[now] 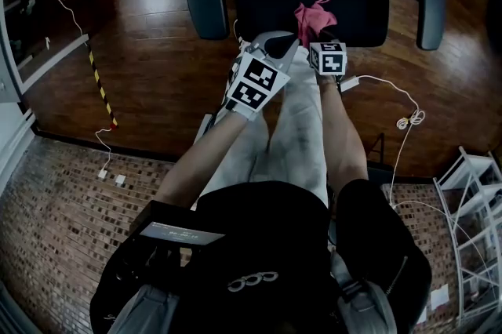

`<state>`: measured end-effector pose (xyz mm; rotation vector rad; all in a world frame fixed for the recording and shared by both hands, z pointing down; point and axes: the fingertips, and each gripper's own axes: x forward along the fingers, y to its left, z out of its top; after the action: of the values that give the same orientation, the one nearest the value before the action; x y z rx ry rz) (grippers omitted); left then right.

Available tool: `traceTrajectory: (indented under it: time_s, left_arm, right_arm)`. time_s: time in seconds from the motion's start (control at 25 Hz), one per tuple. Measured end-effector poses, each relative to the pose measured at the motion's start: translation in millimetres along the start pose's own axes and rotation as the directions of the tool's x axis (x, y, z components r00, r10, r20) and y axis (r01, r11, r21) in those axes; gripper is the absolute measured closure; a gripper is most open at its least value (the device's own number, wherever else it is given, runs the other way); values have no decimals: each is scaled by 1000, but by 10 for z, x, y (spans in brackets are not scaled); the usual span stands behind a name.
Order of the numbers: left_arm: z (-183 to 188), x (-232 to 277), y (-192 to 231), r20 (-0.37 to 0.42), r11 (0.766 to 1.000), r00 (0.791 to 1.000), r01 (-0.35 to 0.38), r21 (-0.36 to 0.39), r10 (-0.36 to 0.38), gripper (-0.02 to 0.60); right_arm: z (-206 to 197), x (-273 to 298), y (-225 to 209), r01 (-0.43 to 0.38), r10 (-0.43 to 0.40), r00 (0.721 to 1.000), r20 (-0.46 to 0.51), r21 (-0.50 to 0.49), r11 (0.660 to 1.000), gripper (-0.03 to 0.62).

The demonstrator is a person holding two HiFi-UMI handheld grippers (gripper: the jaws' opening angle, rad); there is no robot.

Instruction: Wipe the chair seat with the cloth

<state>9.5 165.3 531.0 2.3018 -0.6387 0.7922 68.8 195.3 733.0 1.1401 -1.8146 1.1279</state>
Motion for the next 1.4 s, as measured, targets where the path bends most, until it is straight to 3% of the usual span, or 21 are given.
traceTrajectory:
  time_s: [0.2, 0.4, 0.68, 0.92, 1.16, 1.4]
  left_arm:
    - [-88, -99, 93, -2, 1000, 1000, -15, -12, 15, 589]
    - [-142, -176, 166, -9, 1000, 1000, -24, -15, 24, 589]
    - [-158, -189, 198, -17, 1000, 999, -30, -7, 30, 589]
    - [-198, -116, 168, -34, 1000, 999, -29, -7, 28, 589]
    - [-183, 28, -2, -43, 1000, 999, -14, 1, 14, 589]
    - [-176, 141, -95, -47, 1000, 999, -5, 5, 5, 589]
  right_arm:
    - [67, 231, 777, -178, 177, 984, -19, -95, 979, 510]
    - [97, 354, 1355, -300, 298, 954, -38, -138, 944, 510]
    - [11, 363, 1634, -389, 383, 921, -69, -170, 905, 510]
    - [-14, 233, 1170, -327, 326, 945, -28, -113, 938, 510]
    - [-95, -39, 78, -173, 173, 984, 36, 13, 985, 510]
    - [-195, -443, -978, -10, 5, 998, 64, 74, 997, 510]
